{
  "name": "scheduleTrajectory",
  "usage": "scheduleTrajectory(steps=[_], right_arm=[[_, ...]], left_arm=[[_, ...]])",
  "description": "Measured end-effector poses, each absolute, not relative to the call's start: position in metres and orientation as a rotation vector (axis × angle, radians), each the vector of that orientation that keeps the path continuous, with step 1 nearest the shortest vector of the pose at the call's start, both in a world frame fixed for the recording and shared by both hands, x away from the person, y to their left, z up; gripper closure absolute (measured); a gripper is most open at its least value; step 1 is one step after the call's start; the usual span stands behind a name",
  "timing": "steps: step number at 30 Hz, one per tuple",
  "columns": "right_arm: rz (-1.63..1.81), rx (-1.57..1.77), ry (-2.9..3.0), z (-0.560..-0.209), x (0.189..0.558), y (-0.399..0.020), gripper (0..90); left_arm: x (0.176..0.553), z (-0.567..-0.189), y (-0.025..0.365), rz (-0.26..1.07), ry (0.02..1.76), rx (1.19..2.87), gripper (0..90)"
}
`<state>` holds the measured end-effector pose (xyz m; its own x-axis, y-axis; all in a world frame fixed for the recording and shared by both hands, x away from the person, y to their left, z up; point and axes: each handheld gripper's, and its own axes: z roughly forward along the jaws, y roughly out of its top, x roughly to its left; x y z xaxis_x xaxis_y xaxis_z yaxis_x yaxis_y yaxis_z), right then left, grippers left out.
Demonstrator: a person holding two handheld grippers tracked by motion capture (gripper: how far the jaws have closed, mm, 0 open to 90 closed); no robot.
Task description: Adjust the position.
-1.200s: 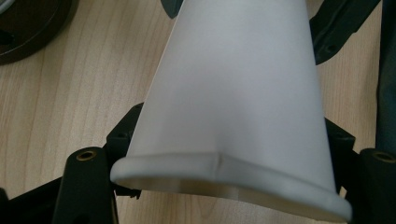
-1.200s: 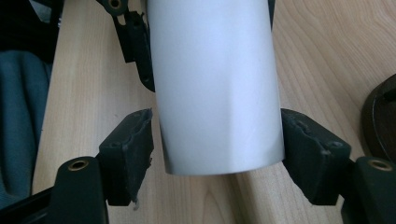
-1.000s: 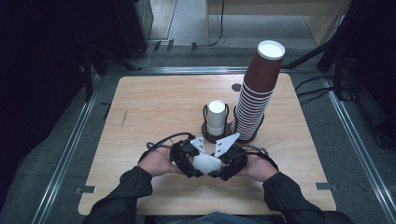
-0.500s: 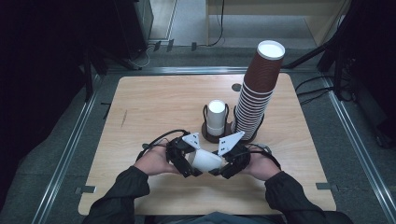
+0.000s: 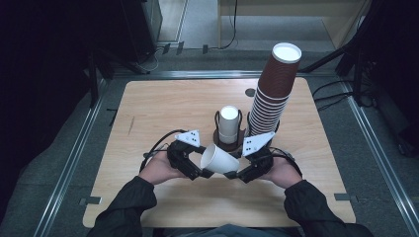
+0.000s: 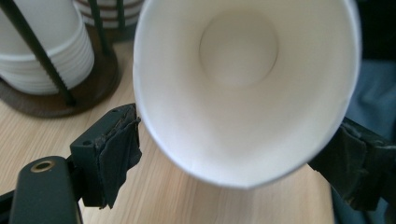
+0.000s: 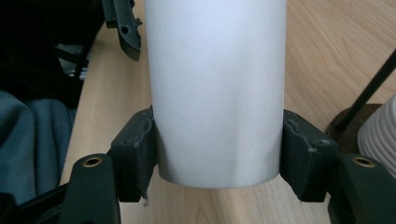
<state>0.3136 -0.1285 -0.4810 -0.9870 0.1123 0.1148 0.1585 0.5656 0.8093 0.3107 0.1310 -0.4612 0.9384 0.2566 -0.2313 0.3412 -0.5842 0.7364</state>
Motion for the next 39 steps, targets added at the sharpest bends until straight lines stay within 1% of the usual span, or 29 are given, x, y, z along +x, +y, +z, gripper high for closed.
scheduleTrajectory(steps=[3,6,7,9,13,16,17,18,20,28,32,39], right_arm=[[-1.45,-0.235,-2.7,-0.48,0.312,-0.127,34.9],[-1.478,-0.237,-2.665,-0.479,0.312,-0.125,34.9],[-1.474,-0.24,-2.661,-0.478,0.311,-0.125,35.0],[-1.471,-0.239,-2.661,-0.479,0.312,-0.125,35.3],[-1.46,-0.24,-2.664,-0.479,0.312,-0.125,35.4],[-1.45,-0.257,-2.658,-0.478,0.312,-0.125,34.6],[-1.444,-0.265,-2.66,-0.479,0.313,-0.125,33.7],[-1.436,-0.276,-2.655,-0.479,0.313,-0.124,30.4],[-1.421,-0.311,-2.669,-0.479,0.314,-0.124,23.1],[-1.369,-0.32,-2.712,-0.481,0.314,-0.122,23.0],[-1.328,-0.322,-2.733,-0.486,0.313,-0.117,23.1],[-1.253,-0.295,-2.785,-0.497,0.31,-0.106,23.5]], left_arm=[[0.31,-0.458,0.13,-0.14,0.41,2.154,13.7],[0.308,-0.456,0.13,-0.124,0.413,2.121,17.1],[0.308,-0.455,0.13,-0.129,0.401,2.112,23.0],[0.308,-0.454,0.131,-0.134,0.387,2.114,26.9],[0.311,-0.454,0.135,-0.182,0.396,2.097,33.7],[0.311,-0.453,0.135,-0.183,0.395,2.094,36.4],[0.31,-0.453,0.136,-0.173,0.389,2.104,36.7],[0.31,-0.452,0.136,-0.153,0.391,2.113,37.0],[0.311,-0.452,0.138,-0.157,0.398,2.119,36.5],[0.311,-0.455,0.137,-0.112,0.406,2.243,35.8],[0.31,-0.458,0.13,-0.059,0.39,2.377,35.0],[0.311,-0.457,0.123,-0.086,0.386,2.426,34.7]])
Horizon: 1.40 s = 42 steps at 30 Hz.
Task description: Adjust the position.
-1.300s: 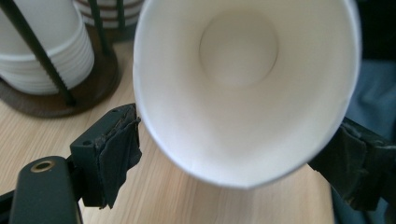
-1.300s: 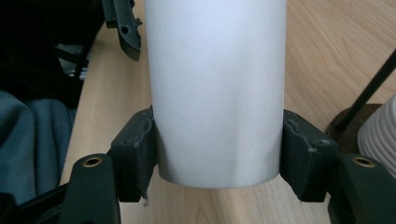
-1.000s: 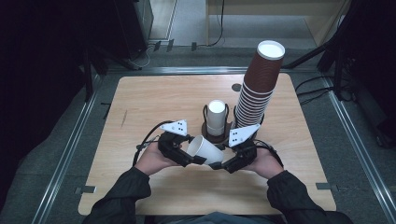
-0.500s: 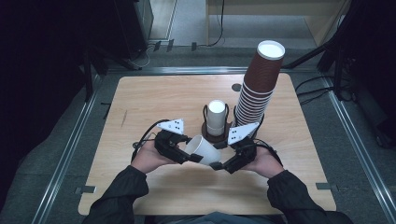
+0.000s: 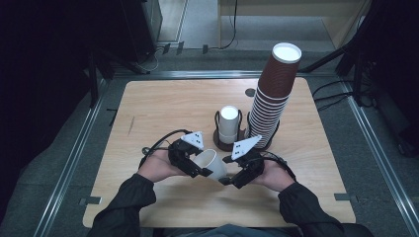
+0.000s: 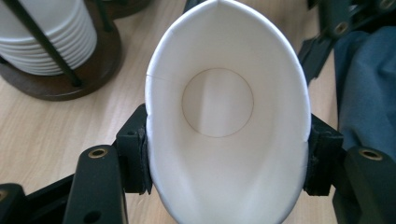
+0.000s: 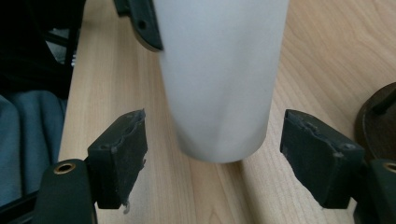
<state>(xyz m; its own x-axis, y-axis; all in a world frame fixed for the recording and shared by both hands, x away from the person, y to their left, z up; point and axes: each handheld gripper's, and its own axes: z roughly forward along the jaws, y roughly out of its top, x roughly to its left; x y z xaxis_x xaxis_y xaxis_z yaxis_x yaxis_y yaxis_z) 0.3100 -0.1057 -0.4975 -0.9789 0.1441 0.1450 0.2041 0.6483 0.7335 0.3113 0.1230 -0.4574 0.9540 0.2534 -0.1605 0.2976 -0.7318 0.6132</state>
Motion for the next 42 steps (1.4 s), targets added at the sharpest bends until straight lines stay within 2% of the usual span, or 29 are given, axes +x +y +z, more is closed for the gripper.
scheduleTrajectory(steps=[9,15,20,22,25,35,42], right_arm=[[-1.206,-0.281,-2.804,-0.508,0.308,-0.097,27.1],[-1.214,-0.239,-2.82,-0.507,0.304,-0.095,34.9],[-1.223,-0.223,-2.814,-0.507,0.304,-0.095,34.8],[-1.239,-0.219,-2.809,-0.506,0.304,-0.096,34.8],[-1.278,-0.228,-2.801,-0.502,0.305,-0.099,34.8],[-1.397,-0.287,-2.744,-0.493,0.31,-0.11,34.7],[-1.442,-0.307,-2.687,-0.492,0.311,-0.112,34.6]], left_arm=[[0.308,-0.456,0.106,-0.084,0.35,2.471,33.9],[0.306,-0.458,0.1,-0.075,0.331,2.485,32.7],[0.308,-0.46,0.103,-0.104,0.348,2.47,25.3],[0.307,-0.46,0.104,-0.085,0.356,2.46,17.8],[0.308,-0.459,0.107,-0.077,0.363,2.424,13.5],[0.307,-0.455,0.125,-0.071,0.42,2.252,14.3],[0.304,-0.451,0.123,-0.065,0.422,2.124,14.5]])
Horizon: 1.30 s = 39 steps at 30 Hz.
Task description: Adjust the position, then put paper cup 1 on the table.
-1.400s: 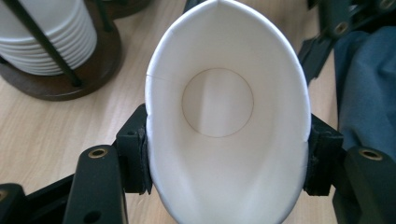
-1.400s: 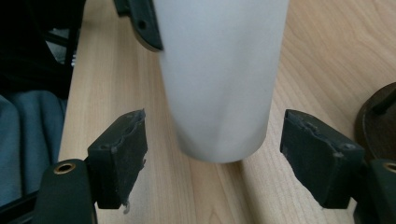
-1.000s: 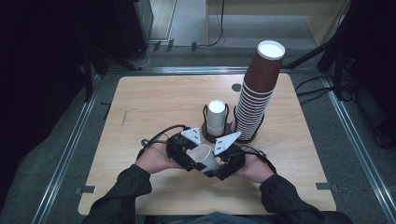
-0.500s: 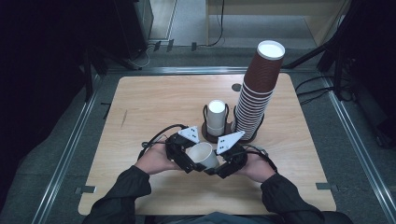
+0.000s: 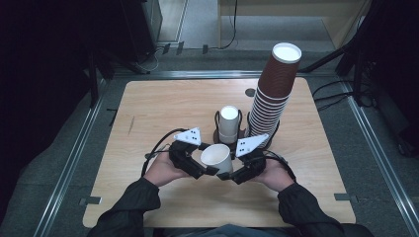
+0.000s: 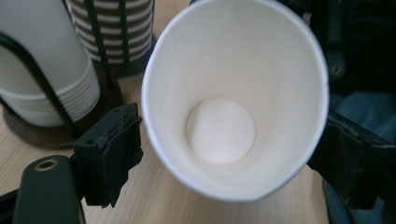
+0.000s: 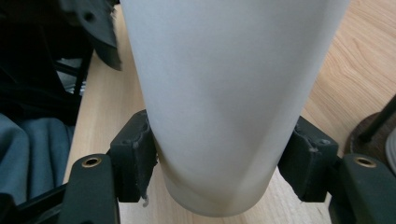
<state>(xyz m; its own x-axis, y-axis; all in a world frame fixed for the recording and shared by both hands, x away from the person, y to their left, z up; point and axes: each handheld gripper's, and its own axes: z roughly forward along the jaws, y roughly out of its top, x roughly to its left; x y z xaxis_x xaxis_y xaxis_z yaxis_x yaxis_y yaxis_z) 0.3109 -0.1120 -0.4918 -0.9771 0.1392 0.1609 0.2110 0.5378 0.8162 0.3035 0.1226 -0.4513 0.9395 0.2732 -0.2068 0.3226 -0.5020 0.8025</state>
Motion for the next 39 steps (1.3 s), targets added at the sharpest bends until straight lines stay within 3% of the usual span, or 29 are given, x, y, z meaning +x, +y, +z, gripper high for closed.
scheduleTrajectory(steps=[6,8,15,19,22,39], right_arm=[[-1.489,-0.303,-2.642,-0.492,0.311,-0.111,34.5],[-1.494,-0.305,-2.628,-0.491,0.311,-0.111,34.6],[-1.486,-0.312,-2.632,-0.49,0.311,-0.112,34.6],[-1.463,-0.352,-2.613,-0.489,0.312,-0.112,23.3],[-1.44,-0.372,-2.65,-0.488,0.311,-0.111,21.4],[-1.345,-0.486,-2.754,-0.484,0.31,-0.125,20.6]], left_arm=[[0.301,-0.449,0.119,-0.049,0.415,2.082,16.4],[0.301,-0.449,0.12,-0.041,0.417,2.062,25.2],[0.301,-0.448,0.122,-0.049,0.411,2.06,34.8],[0.301,-0.447,0.124,-0.032,0.406,2.075,35.0],[0.303,-0.447,0.127,-0.024,0.43,2.102,34.9],[0.311,-0.451,0.142,0.012,0.51,2.163,33.9]])
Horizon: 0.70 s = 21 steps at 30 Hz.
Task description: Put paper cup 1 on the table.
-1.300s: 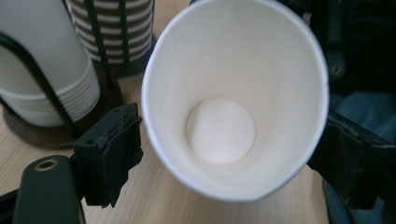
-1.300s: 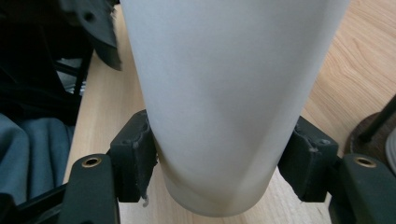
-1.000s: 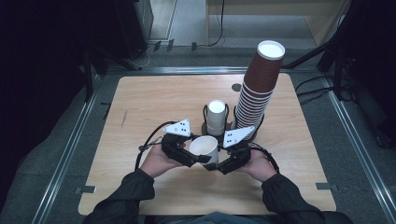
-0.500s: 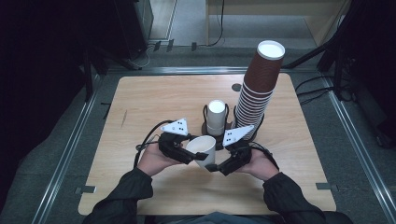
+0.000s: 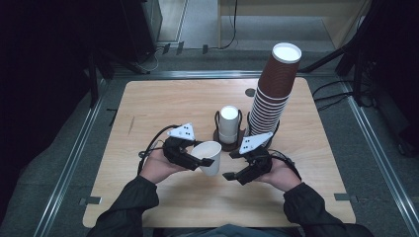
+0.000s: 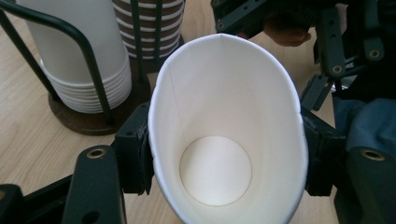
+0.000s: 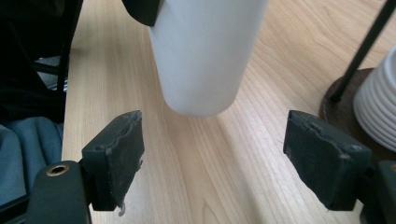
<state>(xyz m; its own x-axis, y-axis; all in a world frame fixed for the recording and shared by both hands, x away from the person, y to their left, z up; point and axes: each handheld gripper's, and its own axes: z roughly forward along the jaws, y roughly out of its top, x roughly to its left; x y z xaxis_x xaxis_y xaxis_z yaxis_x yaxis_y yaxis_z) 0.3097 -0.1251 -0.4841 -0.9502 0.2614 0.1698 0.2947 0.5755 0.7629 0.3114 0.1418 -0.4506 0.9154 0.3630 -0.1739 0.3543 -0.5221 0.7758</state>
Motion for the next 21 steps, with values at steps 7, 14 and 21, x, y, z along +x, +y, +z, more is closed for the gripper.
scheduleTrajectory(steps=[7,14,21], right_arm=[[-1.353,-0.515,-2.789,-0.482,0.307,-0.129,20.6],[-1.328,-0.576,-2.8,-0.482,0.308,-0.131,20.8],[-1.317,-0.577,-2.813,-0.482,0.309,-0.132,20.8]], left_arm=[[0.313,-0.452,0.148,0.019,0.531,2.179,33.8],[0.315,-0.452,0.157,0.035,0.567,2.182,33.3],[0.316,-0.452,0.168,0.056,0.603,2.181,32.9]])
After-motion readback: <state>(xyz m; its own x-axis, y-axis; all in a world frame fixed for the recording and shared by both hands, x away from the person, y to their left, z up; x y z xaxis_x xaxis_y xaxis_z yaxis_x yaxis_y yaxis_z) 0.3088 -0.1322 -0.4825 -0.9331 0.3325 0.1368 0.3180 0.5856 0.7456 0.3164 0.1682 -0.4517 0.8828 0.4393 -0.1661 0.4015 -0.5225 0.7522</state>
